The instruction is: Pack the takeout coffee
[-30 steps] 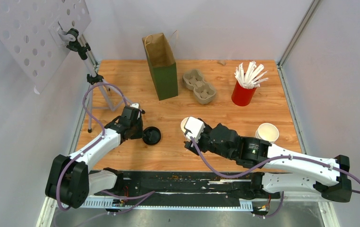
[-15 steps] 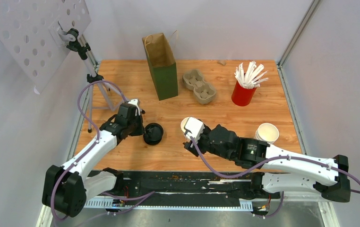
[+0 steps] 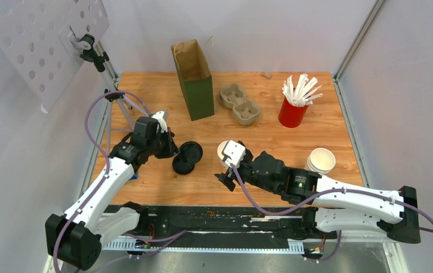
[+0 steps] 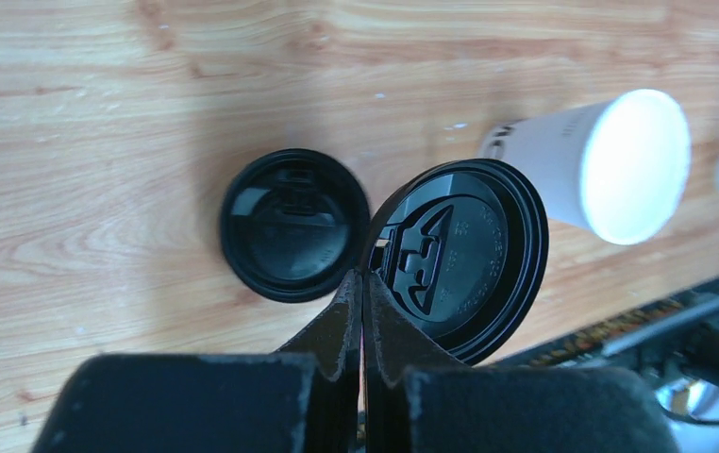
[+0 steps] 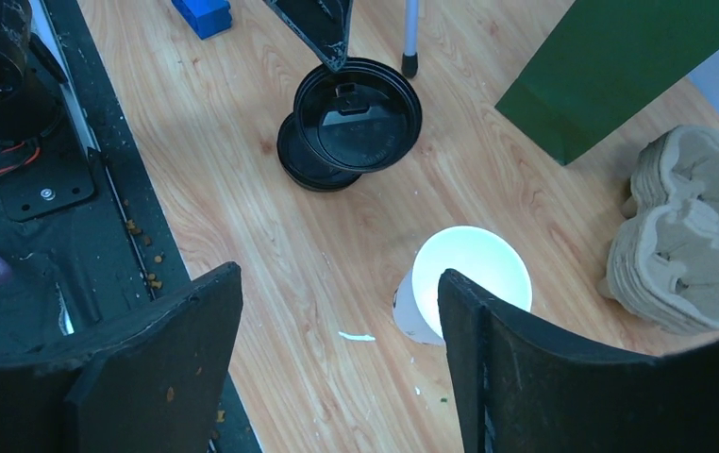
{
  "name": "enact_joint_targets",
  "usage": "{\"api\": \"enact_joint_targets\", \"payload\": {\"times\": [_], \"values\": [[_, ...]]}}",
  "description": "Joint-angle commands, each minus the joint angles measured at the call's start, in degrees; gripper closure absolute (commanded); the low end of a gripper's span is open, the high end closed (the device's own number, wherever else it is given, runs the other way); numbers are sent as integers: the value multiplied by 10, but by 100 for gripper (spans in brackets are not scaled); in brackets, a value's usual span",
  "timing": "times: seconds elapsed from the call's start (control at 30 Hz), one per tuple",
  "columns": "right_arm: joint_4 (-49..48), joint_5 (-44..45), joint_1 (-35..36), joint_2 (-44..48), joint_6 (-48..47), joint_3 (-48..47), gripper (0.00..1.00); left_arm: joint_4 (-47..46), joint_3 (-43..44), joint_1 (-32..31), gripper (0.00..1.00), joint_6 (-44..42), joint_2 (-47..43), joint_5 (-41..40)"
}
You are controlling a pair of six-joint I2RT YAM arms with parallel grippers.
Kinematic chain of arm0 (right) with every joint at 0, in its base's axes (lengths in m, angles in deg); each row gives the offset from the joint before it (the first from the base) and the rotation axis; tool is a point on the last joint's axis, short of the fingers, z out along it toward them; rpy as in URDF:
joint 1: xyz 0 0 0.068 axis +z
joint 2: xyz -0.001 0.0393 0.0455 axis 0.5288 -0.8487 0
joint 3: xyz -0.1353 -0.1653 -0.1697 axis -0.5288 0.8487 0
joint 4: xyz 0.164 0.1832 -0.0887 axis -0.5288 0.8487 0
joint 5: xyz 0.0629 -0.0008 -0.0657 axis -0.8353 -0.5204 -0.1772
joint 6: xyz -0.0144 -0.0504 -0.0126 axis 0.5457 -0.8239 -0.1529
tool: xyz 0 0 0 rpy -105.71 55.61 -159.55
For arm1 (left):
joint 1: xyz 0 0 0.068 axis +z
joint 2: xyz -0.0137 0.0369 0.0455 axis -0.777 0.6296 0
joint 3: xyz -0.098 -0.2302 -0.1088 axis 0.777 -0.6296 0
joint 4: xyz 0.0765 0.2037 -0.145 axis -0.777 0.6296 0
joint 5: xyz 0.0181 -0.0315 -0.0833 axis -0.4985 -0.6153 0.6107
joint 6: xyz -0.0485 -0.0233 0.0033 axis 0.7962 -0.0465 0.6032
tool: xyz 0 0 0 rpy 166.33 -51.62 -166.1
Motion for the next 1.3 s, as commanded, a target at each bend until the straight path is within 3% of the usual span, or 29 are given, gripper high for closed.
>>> {"api": "enact_joint_targets", "payload": {"times": [0.0, 0.2, 0.3, 0.4, 0.47, 0.67, 0.8, 1.0, 1.27], "values": [[-99, -11, 2, 34, -51, 19, 23, 27, 48, 2, 100, 30, -18, 95], [-196, -33, 3, 79, -124, 69, 11, 19, 72, 2, 100, 101, -43, 206], [-273, -57, 3, 115, -194, 111, 0, -2, 80, 2, 100, 150, -53, 256], [-387, -68, 2, 148, -261, 168, 0, -37, 81, 2, 100, 202, -61, 295], [-411, -56, 2, 149, -294, 178, 0, -63, 79, 2, 100, 237, -69, 310], [-288, -63, 2, 118, -365, 119, 5, -156, 52, 2, 100, 324, -76, 362], [-219, -86, 2, 115, -433, 88, 6, -79, 67, 2, 100, 263, -65, 345], [-160, -99, 2, 100, -502, 60, 9, -84, 61, 2, 100, 265, -63, 359], [-80, -121, 3, 66, -584, 19, 16, 24, 88, 2, 100, 178, -38, 319]]}}
